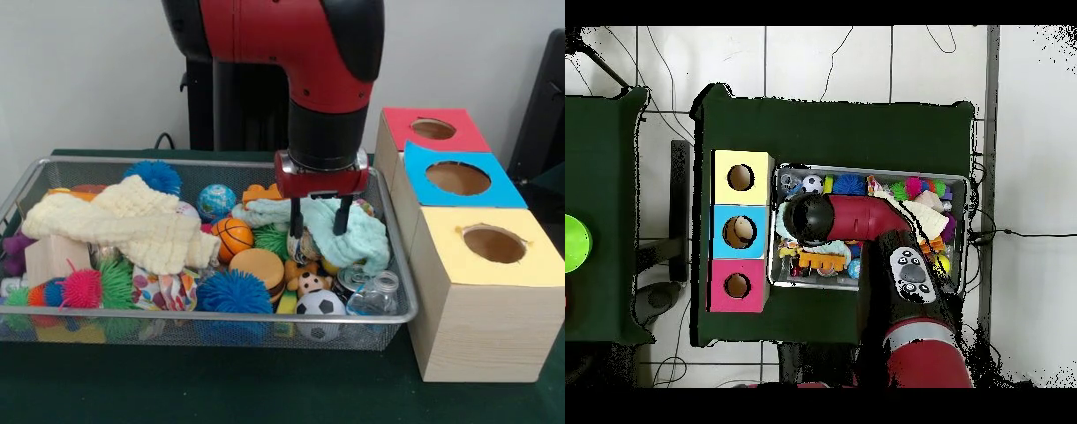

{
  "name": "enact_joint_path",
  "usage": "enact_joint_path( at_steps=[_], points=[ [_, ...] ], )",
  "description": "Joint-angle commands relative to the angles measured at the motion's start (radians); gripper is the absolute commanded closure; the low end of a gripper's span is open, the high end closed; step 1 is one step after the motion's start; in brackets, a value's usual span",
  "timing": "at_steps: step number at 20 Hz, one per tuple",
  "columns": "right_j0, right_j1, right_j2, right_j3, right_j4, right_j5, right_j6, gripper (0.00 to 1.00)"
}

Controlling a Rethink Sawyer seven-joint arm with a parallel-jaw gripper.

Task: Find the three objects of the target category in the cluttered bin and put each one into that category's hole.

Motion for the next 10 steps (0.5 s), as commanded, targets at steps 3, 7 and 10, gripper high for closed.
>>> enact_joint_path(
  at_steps=[3, 7, 10],
  points=[
    [-0.001, 0.1, 0.013, -0.103, -0.003, -0.094, 0.136, 0.0],
    [-0.003, 0.104, 0.005, -0.112, -0.006, -0.107, 0.136, 0.0],
    [-0.001, 0.109, -0.001, -0.113, -0.005, -0.115, 0.139, 0.0]
  ],
)
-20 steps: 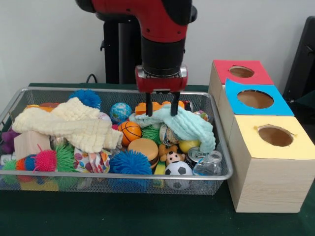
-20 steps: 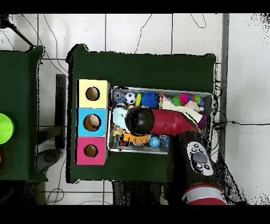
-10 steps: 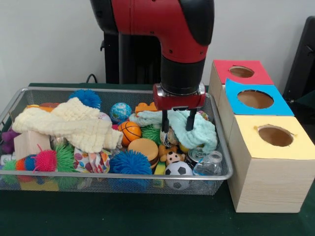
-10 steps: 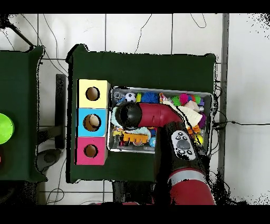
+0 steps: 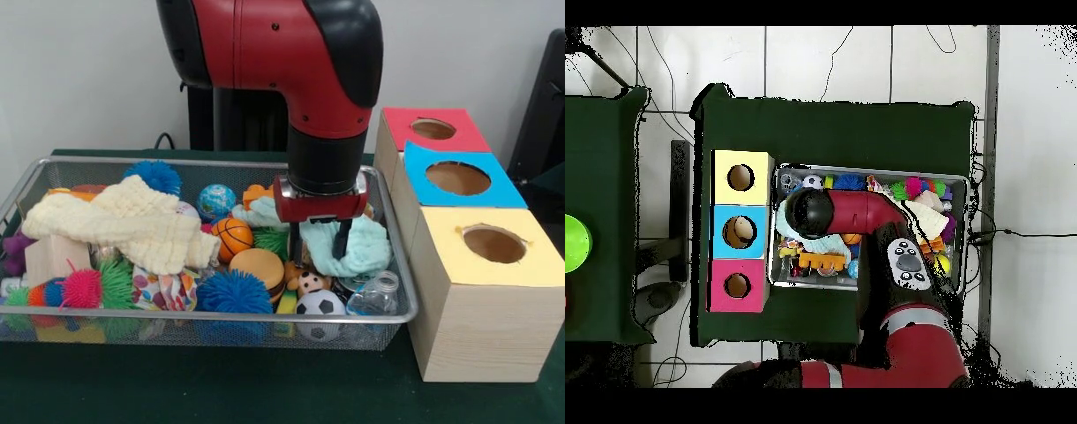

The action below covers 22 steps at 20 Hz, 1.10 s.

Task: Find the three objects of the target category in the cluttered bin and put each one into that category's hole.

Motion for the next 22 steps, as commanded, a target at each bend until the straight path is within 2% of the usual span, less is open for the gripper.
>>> enact_joint_path(
  at_steps=[1, 9, 11, 16, 19, 22],
  points=[
    [-0.006, 0.051, 0.005, -0.06, -0.002, -0.066, 0.139, 0.0],
    [-0.004, 0.03, 0.014, -0.061, 0.028, -0.061, 0.164, 0.0],
    [-0.002, 0.0, 0.018, -0.053, 0.046, -0.008, 0.162, 0.0],
    [0.0, -0.08, 0.022, -0.076, 0.097, 0.225, 0.13, 0.0],
    [0.001, -0.102, 0.015, -0.093, 0.098, 0.286, 0.113, 0.0],
    [-0.005, -0.095, 0.021, -0.083, 0.1, 0.282, 0.112, 0.0]
  ],
)
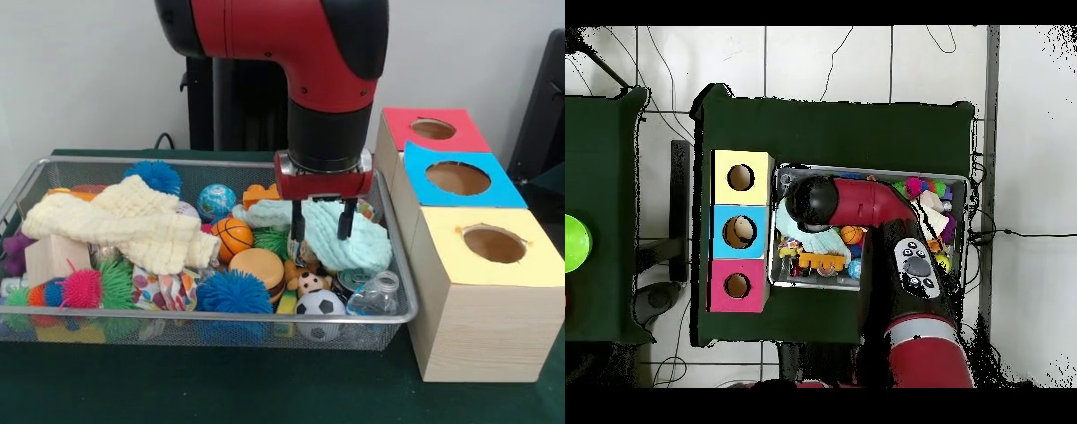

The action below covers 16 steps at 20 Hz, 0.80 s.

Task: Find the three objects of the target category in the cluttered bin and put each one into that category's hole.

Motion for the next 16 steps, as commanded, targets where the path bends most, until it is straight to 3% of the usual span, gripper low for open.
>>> enact_joint_path(
  at_steps=[1, 16],
  points=[
    [-0.004, -0.025, 0.023, -0.06, 0.041, 0.137, 0.113, 0.0],
    [0.061, 0.071, 0.005, -0.035, -0.002, 0.007, 0.171, 0.0]
  ],
)
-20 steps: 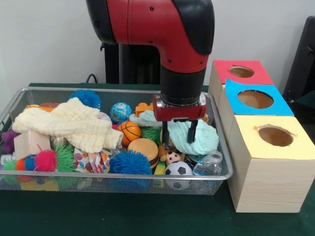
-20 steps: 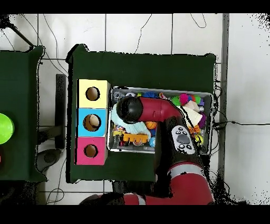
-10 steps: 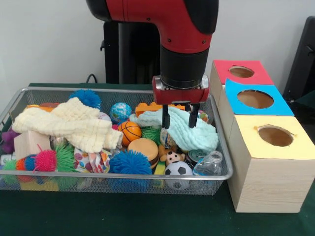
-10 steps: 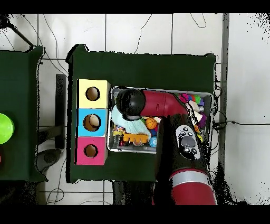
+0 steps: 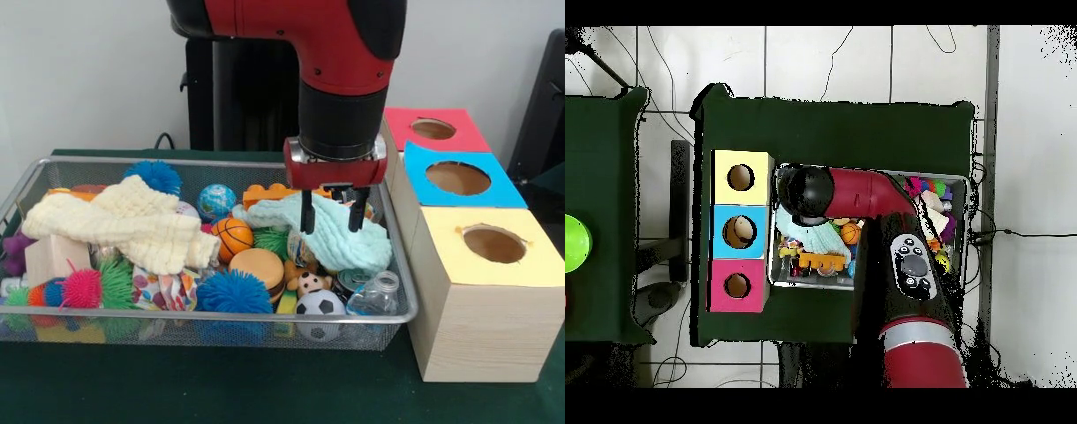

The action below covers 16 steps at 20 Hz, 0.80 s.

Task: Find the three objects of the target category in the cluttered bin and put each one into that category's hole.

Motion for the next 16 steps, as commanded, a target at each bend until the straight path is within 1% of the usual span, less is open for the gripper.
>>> enact_joint_path(
  at_steps=[1, 5, 8, 11, 16],
  points=[
    [0.043, 0.096, 0.004, 0.002, -0.008, -0.04, 0.17, 0.0],
    [0.073, 0.1, -0.018, 0.021, -0.02, -0.022, 0.177, 0.0],
    [0.098, 0.111, -0.043, 0.047, -0.035, -0.078, 0.203, 0.0],
    [0.133, 0.138, -0.084, 0.051, -0.061, -0.15, 0.233, 0.0],
    [0.175, 0.157, -0.148, 0.067, -0.061, -0.22, 0.25, 0.0]
  ],
)
